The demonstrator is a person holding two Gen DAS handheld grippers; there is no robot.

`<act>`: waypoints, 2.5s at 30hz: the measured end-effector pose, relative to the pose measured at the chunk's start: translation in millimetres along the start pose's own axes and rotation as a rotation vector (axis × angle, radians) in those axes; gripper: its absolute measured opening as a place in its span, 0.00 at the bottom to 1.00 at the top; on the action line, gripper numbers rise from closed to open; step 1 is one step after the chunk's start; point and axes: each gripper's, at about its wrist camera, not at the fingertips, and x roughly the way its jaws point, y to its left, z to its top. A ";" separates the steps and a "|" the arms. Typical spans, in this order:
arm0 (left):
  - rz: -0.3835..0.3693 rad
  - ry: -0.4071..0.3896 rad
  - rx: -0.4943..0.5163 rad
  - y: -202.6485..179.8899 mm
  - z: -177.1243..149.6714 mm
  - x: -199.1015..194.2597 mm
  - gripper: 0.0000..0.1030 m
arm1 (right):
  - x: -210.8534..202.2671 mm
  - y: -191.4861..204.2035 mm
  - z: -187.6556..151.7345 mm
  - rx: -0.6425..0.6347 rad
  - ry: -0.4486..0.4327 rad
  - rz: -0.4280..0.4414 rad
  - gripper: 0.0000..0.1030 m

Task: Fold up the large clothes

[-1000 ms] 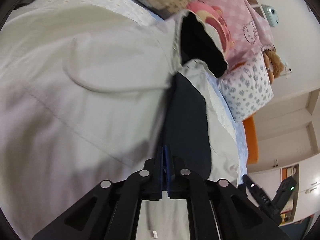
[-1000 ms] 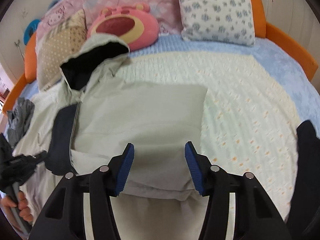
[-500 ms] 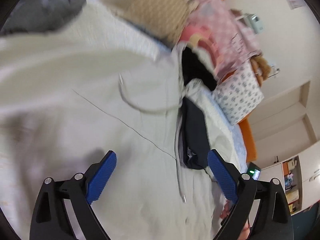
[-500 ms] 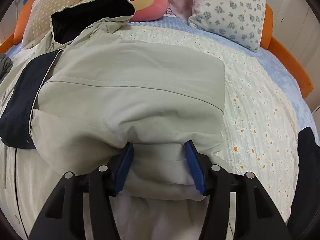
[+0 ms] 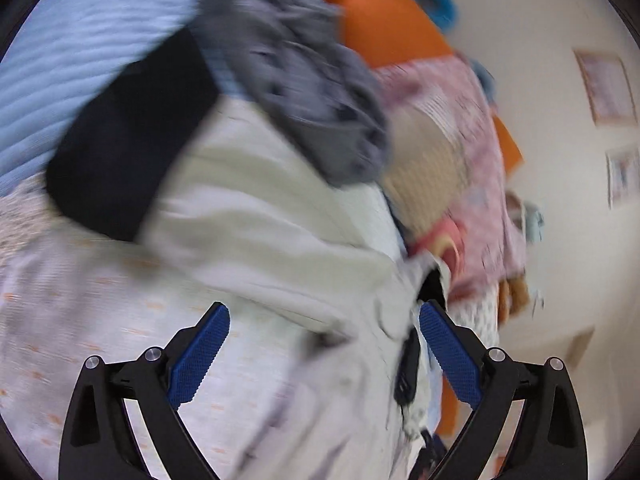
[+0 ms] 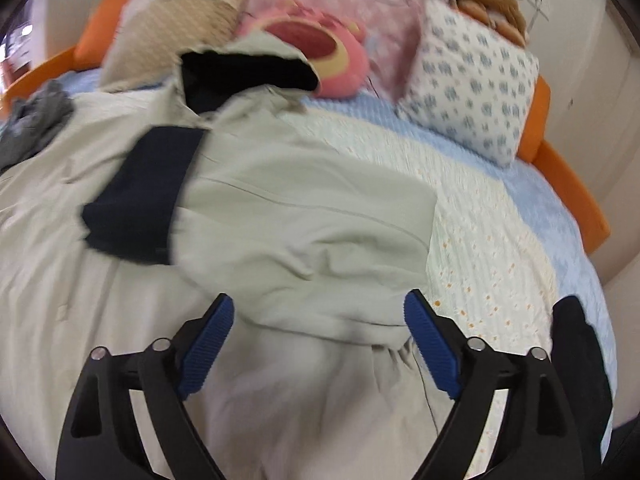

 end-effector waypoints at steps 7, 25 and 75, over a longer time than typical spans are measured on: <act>-0.036 -0.081 -0.174 73.4 20.6 -2.7 0.94 | -74.3 12.6 -3.3 -0.031 -0.126 0.037 0.87; -0.080 -0.172 -0.198 82.3 45.4 1.9 0.60 | -62.1 166.2 33.2 -0.044 -0.083 0.498 0.67; 0.048 0.308 0.947 -363.2 -304.7 287.5 0.05 | -5.2 368.4 -21.4 -0.257 -0.042 0.304 0.50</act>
